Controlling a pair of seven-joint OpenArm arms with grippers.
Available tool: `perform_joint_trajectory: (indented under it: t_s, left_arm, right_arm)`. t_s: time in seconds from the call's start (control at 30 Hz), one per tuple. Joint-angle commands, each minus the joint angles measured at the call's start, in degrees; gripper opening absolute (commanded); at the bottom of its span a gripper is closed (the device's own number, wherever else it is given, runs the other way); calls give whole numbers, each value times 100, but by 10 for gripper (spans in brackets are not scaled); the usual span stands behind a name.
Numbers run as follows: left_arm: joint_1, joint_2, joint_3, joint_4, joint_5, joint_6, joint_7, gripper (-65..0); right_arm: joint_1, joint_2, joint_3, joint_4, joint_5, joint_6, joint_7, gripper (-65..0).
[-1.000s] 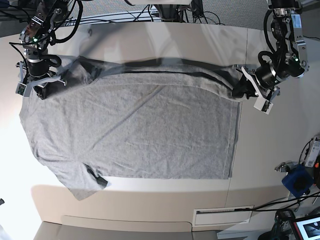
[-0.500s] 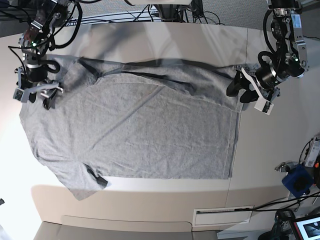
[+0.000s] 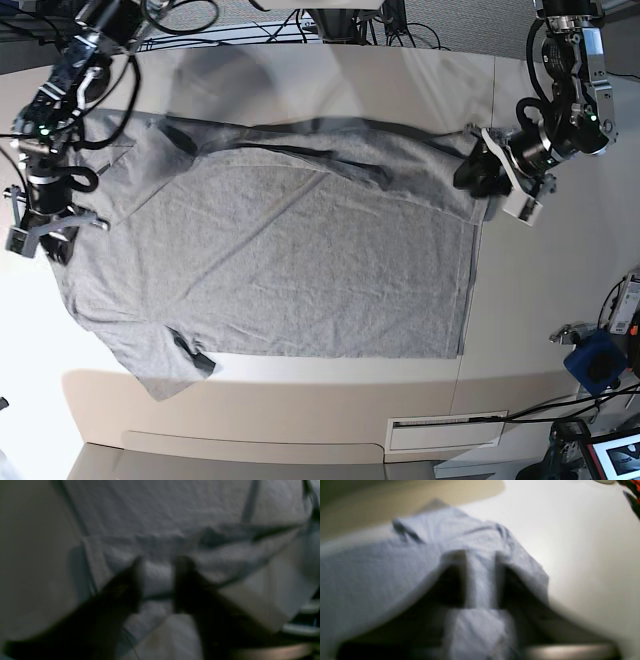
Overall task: Fold the T-shirt properly
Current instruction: 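Regrasp the collar-side edge with both grippers and drag it taut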
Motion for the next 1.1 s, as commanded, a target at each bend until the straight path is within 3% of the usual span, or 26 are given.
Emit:
perform_joint_trajectory:
  t_s: [0.0, 0.1, 0.3, 0.43, 0.6, 0.67, 0.87, 1.07]
  left_arm:
    - [-26, -83, -35, 96, -114, -153, 11, -647]
    - [26, -98, -35, 96, -85, -259, 254, -650]
    - [420, -127, -33, 96, -24, -201, 424, -650]
    - [555, -127, -33, 96, 181, -122, 378, -650]
    - [533, -125, -33, 96, 621, -105, -164, -650]
    - [507, -109, -31, 96, 815, 68, -264, -650]
    - [485, -114, 577, 94, 1880, 798, -697, -650]
    - [192, -114, 1364, 35, 2944, 1602, -938, -650]
  right_arm:
    - [-20, 151, 33, 118, 177, 212, -42, -650]
    - [-466, 339, 140, 326, 774, 822, -289, -650]
    - [-1751, 273, 848, 1344, 1412, 874, -527, -650]
    - [-2400, 33, 1349, 1491, 1532, 940, -579, -650]
    - [-2625, -144, 1471, 782, 1274, 1016, 37, -650]
    - [-2439, -129, 1471, 326, 1226, 1016, 304, -650]
    - [-1641, 116, 1464, -898, 1193, 1023, 310, -650]
    - [-1488, 155, 1427, -999, 1449, 1268, 334, -650]
